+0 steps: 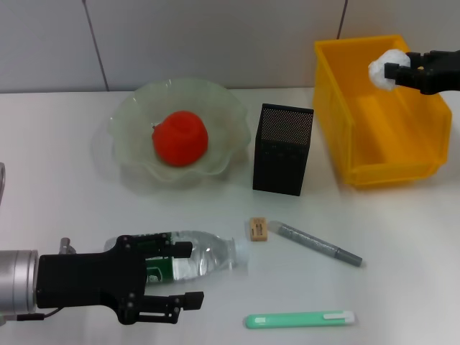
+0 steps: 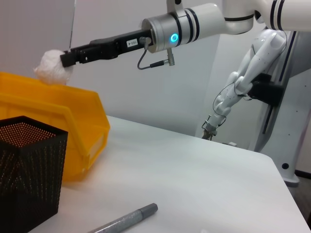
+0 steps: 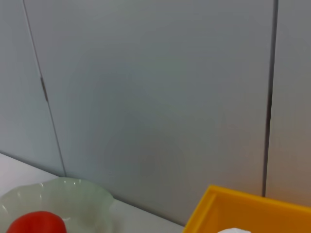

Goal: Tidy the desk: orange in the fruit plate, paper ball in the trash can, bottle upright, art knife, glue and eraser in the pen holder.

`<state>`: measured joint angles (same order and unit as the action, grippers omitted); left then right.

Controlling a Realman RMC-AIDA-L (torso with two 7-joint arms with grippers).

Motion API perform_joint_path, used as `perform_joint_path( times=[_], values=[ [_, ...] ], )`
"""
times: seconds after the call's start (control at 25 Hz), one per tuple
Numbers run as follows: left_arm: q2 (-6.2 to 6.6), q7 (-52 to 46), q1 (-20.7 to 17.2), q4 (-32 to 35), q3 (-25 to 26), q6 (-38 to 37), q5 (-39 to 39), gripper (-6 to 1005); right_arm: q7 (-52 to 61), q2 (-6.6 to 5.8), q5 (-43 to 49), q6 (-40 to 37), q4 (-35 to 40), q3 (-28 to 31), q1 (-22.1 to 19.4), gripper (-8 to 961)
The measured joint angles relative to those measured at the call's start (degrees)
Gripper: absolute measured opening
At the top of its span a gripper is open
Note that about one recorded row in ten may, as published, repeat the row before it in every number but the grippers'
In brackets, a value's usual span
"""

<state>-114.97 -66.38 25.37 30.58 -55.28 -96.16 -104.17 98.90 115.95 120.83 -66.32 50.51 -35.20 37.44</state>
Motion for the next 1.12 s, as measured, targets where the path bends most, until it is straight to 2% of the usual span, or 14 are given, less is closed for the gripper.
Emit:
perform_joint_path(
  times=[0.2, 0.4, 0.48, 0.6, 0.72, 0.8, 0.88, 0.92, 0.96, 1.04, 1.08, 1.12],
  values=[
    [0.01, -0.2, 0.0, 0.0, 0.0, -0.1, 0.0, 810, 0.0, 0.27, 0.3, 0.7, 0.0, 0.0, 0.1, 461],
    [0.02, -0.4, 0.1, 0.0, 0.0, -0.2, -0.1, 811, 0.1, 0.34, 0.2, 1.1, -0.1, 0.1, 0.1, 639],
    [0.01, -0.4, 0.1, 0.1, 0.0, -0.2, -0.1, 811, -0.1, 0.71, -1.2, 1.9, -0.1, 0.8, 0.1, 692],
    [0.01, -0.4, 0.1, 0.1, 0.0, -0.3, 0.2, 811, -3.4, 1.14, -9.8, 2.3, -0.6, 1.6, -1.1, 748],
    [-0.01, -0.4, 0.1, 0.3, 0.0, -0.3, 0.3, 811, -10.1, 0.86, -24.9, -3.7, -3.2, 1.6, -3.6, 766],
    [-0.13, -0.4, 0.2, 0.4, 0.1, -0.3, 0.4, 811, -13.6, -0.1, -31.9, -10.8, -6.4, 1.5, -5.2, 765],
    [-0.34, -0.4, 0.3, 0.4, 0.3, -0.3, 0.4, 811, -15.7, -1.77, -36.1, -19.6, -10.6, 1.4, -6.3, 765],
    [-0.49, -0.4, 0.5, 0.4, 0.6, -0.3, 0.4, 811, -17.5, -3.99, -36.3, -28.7, -15.5, 0.9, -6.8, 765],
    [-0.49, -0.4, 0.5, 0.4, 0.6, -0.3, 0.4, 811, -17.5, -3.99, -36.3, -28.7, -15.5, 0.9, -6.8, 764],
    [-0.64, -0.3, 0.6, 0.4, 0.7, -0.3, 0.4, 810, -19.8, -5.72, -33.4, -36.8, -19.5, 0.4, -7.0, 764],
    [-0.72, -0.2, 0.6, 0.4, 0.8, -0.2, 0.4, 810, -20.7, -6.19, -30.9, -40.0, -20.4, 0.2, -7.2, 764],
    [-0.79, -0.1, 0.7, 0.3, 0.8, -0.2, 0.5, 810, -21.6, -6.28, -24.6, -43.4, -20.2, 0.2, -7.9, 764]
  ],
)
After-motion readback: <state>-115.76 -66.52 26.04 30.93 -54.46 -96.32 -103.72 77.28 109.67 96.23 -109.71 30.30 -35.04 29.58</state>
